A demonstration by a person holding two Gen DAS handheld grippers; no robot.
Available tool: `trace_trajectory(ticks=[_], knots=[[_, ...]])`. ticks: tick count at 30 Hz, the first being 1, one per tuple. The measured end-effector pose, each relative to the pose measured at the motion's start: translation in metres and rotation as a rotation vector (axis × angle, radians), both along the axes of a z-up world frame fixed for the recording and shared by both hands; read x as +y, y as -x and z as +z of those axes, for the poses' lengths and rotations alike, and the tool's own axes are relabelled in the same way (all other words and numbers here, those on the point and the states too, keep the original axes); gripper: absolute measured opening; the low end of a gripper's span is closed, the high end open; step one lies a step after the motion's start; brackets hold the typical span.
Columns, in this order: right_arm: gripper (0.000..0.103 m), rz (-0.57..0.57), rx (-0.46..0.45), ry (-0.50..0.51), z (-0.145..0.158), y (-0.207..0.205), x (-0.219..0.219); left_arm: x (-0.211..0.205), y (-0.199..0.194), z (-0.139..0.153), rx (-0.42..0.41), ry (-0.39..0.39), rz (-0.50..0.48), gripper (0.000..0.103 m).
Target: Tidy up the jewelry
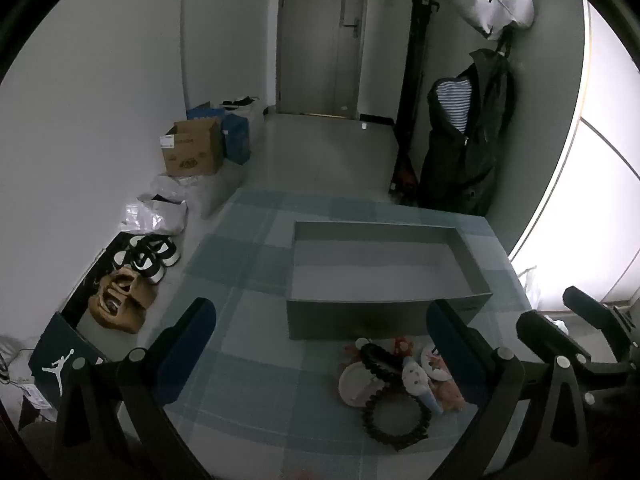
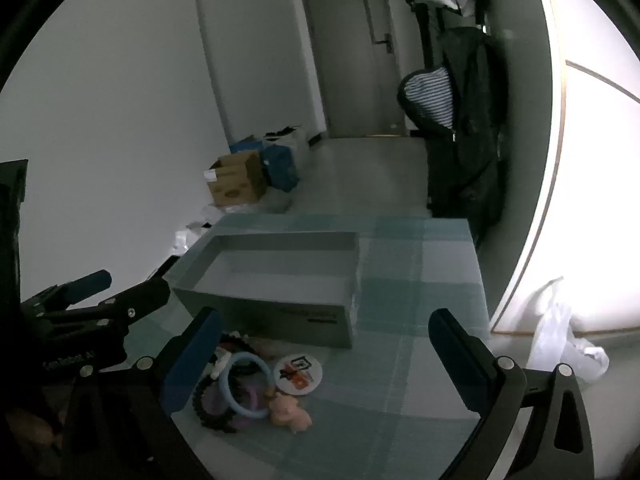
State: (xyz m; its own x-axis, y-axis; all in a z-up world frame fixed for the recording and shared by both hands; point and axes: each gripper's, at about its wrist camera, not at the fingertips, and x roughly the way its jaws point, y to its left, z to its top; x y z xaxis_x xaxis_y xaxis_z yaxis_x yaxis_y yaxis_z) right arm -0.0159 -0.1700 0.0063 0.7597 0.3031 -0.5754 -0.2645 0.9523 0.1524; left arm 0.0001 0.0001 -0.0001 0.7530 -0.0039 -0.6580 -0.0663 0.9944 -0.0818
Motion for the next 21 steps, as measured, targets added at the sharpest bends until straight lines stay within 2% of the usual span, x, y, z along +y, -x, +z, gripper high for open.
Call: trace_trajectory(ticks=[21], knots=[[0.103,-0.004,-0.005,-0.011,0.0013,-0.0004,-0.0012,0.0029,-0.0005,-0.0033,-0.007,-0.017,-0.003,0.102]])
